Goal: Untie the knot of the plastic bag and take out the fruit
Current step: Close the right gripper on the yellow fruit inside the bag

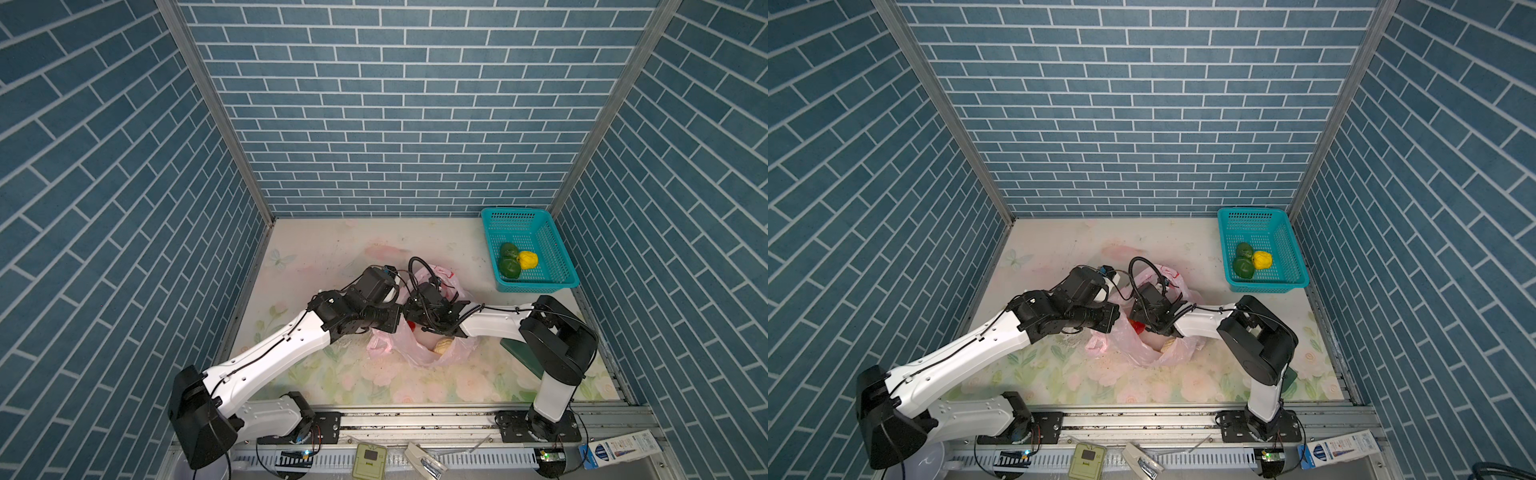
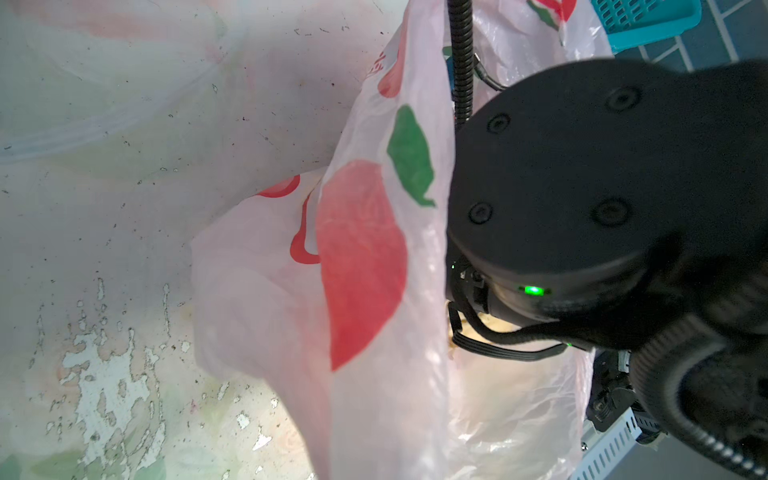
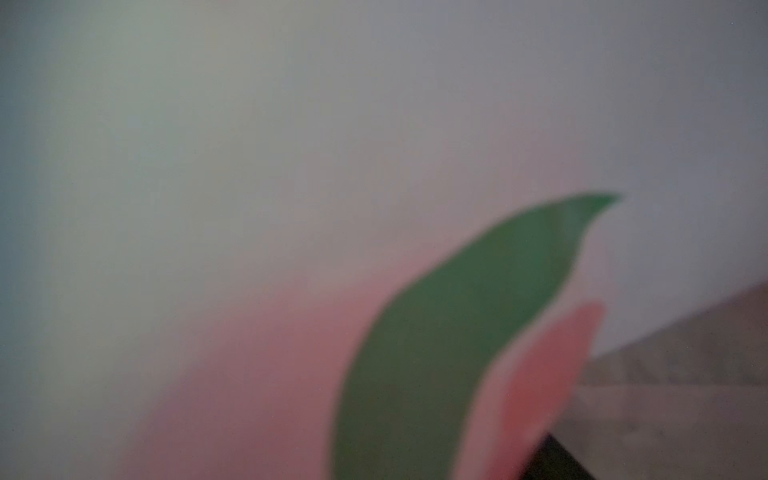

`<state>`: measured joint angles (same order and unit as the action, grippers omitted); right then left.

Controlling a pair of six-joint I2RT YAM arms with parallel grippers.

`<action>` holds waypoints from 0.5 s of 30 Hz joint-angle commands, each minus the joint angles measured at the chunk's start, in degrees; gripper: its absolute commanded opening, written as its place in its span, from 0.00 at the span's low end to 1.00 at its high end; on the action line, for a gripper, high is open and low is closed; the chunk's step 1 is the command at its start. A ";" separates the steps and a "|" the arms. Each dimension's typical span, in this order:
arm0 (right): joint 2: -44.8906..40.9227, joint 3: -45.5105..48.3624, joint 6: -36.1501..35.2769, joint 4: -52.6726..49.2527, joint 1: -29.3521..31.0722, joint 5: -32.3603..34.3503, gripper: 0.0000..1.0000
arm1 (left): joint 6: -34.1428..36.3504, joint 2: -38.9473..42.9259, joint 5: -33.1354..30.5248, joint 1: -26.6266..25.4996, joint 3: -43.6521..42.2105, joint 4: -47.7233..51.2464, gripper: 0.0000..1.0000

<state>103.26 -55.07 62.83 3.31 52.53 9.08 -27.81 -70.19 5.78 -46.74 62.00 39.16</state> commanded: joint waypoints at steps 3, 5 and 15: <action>-2.26 -0.19 0.89 -1.62 -0.20 2.61 0.61 | -0.30 0.76 -0.42 0.26 -0.47 0.35 0.00; -3.31 -0.16 0.31 -1.86 -0.24 2.04 0.57 | -0.31 0.63 -0.49 0.25 -0.47 0.10 0.00; -12.12 1.25 -5.34 -6.78 0.39 -5.50 0.54 | -0.31 -0.35 -1.69 0.25 0.05 -1.69 0.00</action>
<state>94.70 -54.98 60.58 -0.25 52.60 6.09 -27.86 -70.19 5.15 -46.74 62.00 38.61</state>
